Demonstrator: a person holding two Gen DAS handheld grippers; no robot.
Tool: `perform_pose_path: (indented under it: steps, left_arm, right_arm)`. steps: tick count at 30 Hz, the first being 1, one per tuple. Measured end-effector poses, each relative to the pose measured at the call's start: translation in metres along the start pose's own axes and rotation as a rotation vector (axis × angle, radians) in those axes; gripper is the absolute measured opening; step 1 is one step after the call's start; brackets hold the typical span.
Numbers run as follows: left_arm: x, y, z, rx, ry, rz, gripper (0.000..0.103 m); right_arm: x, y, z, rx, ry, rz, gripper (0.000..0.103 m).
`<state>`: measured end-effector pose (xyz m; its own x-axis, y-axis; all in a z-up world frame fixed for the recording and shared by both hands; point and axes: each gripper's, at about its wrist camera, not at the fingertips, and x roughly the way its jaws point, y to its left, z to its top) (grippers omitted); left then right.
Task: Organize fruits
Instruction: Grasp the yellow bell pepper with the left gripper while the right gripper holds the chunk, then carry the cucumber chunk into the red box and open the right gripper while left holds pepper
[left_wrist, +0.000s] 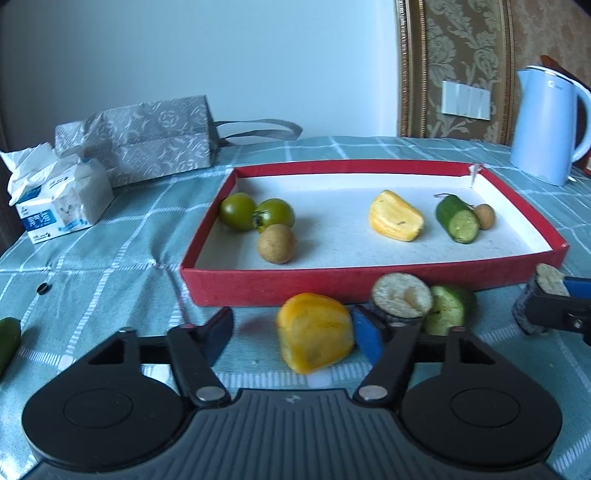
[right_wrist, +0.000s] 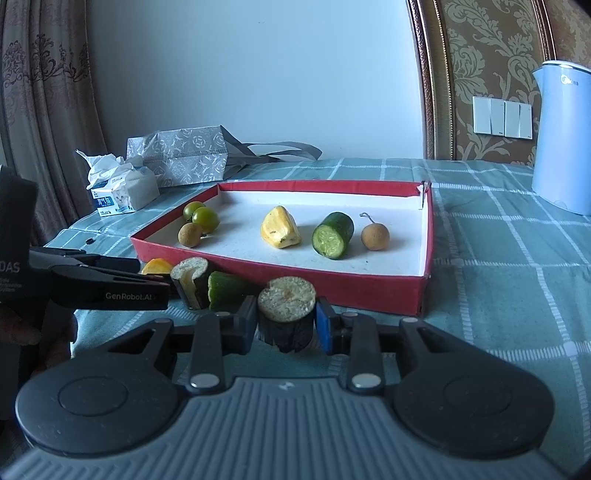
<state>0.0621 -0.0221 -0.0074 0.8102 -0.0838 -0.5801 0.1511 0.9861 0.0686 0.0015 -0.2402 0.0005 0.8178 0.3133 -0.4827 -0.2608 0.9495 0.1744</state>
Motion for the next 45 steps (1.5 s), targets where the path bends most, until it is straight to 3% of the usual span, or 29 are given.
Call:
perform_pose_path:
  steps: [2, 4, 13, 27, 45]
  left_arm:
    - [-0.002, -0.002, 0.000, 0.001, -0.002, -0.018, 0.048]
    - [-0.004, -0.003, -0.001, -0.003, -0.006, -0.032, 0.041]
    - [-0.017, 0.007, -0.003, -0.059, -0.037, 0.019, 0.039]
    - [-0.033, 0.033, -0.004, -0.144, -0.135, 0.166, 0.039]
    - [-0.023, 0.049, -0.011, -0.221, -0.095, 0.135, 0.039]
  right_arm:
    - [0.000, -0.001, 0.000, 0.002, -0.001, -0.001, 0.031]
    - [0.000, -0.001, 0.000, 0.004, -0.004, -0.003, 0.031]
    - [0.001, -0.003, 0.000, 0.011, -0.008, -0.011, 0.031]
    - [-0.002, -0.003, 0.000, 0.012, -0.031, -0.001, 0.031]
    - [-0.004, -0.001, 0.000, 0.014, -0.050, -0.031, 0.031]
